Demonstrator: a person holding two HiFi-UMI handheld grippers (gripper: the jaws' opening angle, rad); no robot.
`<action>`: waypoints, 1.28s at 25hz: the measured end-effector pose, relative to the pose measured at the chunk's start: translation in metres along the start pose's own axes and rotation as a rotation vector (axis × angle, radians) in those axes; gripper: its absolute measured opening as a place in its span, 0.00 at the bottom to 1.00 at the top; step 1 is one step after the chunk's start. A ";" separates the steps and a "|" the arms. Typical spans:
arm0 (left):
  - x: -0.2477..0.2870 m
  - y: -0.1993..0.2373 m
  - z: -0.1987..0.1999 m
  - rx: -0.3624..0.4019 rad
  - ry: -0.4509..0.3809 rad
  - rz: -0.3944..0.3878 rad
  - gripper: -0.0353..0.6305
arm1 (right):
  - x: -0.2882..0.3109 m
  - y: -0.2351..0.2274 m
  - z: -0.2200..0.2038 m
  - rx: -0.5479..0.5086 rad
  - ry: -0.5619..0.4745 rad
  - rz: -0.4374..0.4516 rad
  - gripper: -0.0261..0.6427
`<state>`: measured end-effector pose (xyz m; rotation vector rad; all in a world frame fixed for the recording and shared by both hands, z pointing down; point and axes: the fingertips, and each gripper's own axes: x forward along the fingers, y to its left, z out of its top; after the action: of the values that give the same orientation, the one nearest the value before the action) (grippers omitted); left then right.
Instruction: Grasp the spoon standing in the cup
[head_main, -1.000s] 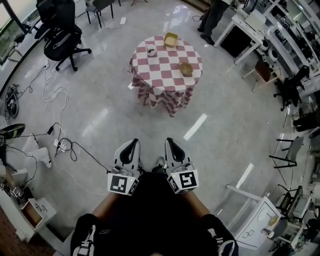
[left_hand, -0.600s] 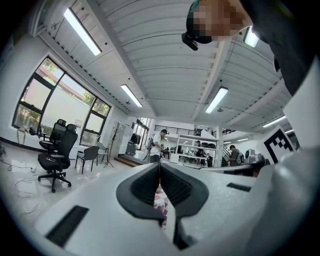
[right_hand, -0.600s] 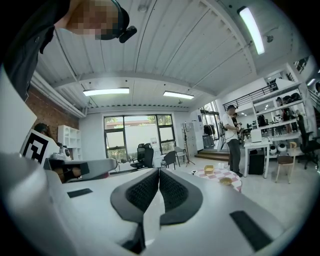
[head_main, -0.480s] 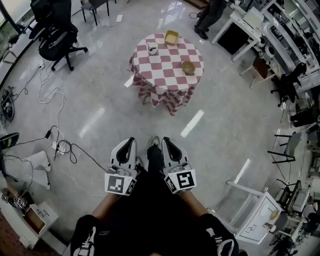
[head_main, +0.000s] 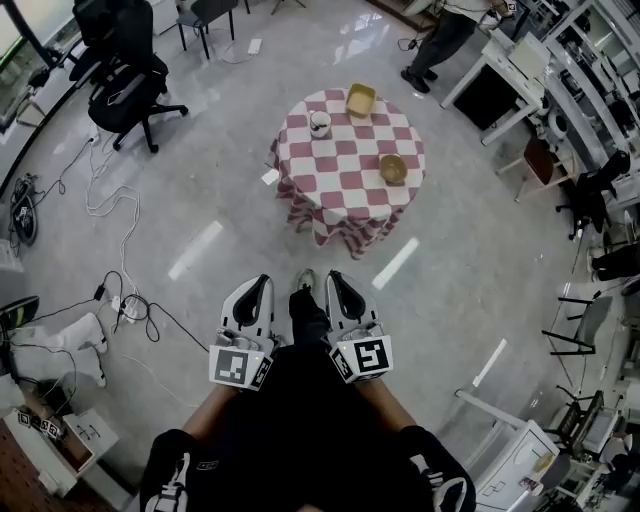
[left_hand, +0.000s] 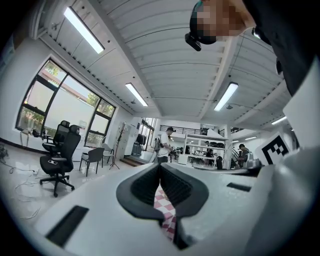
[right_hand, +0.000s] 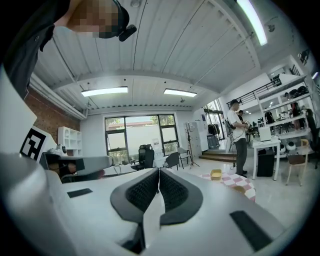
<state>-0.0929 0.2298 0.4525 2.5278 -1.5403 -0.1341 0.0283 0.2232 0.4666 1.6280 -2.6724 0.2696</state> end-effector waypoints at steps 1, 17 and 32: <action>0.016 0.005 0.004 0.004 -0.001 0.001 0.07 | 0.013 -0.009 0.006 -0.001 -0.005 0.004 0.08; 0.208 0.035 0.026 -0.019 0.014 0.019 0.07 | 0.175 -0.142 0.037 -0.057 0.038 0.074 0.08; 0.317 0.105 0.019 -0.063 0.057 -0.029 0.07 | 0.298 -0.198 0.007 -0.159 0.205 0.018 0.08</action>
<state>-0.0413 -0.1009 0.4599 2.4838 -1.4563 -0.1115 0.0652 -0.1293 0.5152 1.4472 -2.4886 0.2058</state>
